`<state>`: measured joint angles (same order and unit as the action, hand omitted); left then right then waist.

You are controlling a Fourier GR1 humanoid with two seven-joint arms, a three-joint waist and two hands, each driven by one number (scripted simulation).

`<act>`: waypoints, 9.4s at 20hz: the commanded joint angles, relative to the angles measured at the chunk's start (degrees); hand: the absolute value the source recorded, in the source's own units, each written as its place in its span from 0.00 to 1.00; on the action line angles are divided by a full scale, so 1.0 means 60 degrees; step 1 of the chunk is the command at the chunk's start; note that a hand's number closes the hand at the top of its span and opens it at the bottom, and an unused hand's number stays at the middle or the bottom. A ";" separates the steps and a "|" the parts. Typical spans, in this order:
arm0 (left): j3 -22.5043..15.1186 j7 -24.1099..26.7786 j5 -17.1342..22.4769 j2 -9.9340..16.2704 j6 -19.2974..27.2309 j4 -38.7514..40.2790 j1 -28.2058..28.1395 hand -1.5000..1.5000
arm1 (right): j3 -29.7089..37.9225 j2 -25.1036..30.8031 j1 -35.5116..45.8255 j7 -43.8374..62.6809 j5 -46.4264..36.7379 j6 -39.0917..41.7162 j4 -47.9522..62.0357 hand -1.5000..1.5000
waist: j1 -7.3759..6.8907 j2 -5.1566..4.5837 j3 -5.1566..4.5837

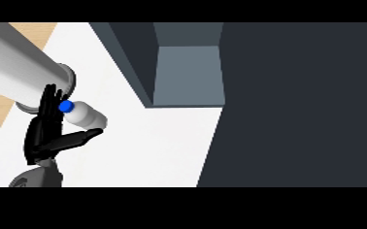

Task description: Pick up the bottled water, place it into the cabinet and close the cabinet

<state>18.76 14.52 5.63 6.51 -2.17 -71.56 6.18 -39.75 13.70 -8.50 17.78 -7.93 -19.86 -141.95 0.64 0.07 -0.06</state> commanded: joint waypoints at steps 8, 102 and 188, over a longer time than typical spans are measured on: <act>0.0287 0.2088 -0.0090 0.0238 -0.0113 0.3052 0.0703 0.00 | -0.0579 0.0208 -0.0084 0.0572 -0.1295 -0.0367 -0.1059 0.00 | 0.0010 -0.0004 -0.0005; -0.5819 -0.0006 0.2384 -0.1085 0.5056 0.0637 0.4588 1.00 | -0.1308 0.1624 -0.0696 -0.0761 -0.0748 -0.1373 -0.1045 0.00 | 0.0111 0.0002 0.0008; -0.4376 0.3875 0.3406 -0.1086 0.0884 0.7784 0.7956 1.00 | -0.0955 0.2477 -0.0153 -0.0681 -0.0201 -0.1897 -0.1227 0.00 | 0.0051 0.0096 -0.0008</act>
<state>-6.70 39.73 23.39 -0.09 8.32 -20.52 57.15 -44.58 27.03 -8.35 9.64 -3.37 -30.38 -142.39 2.26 -0.14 -0.15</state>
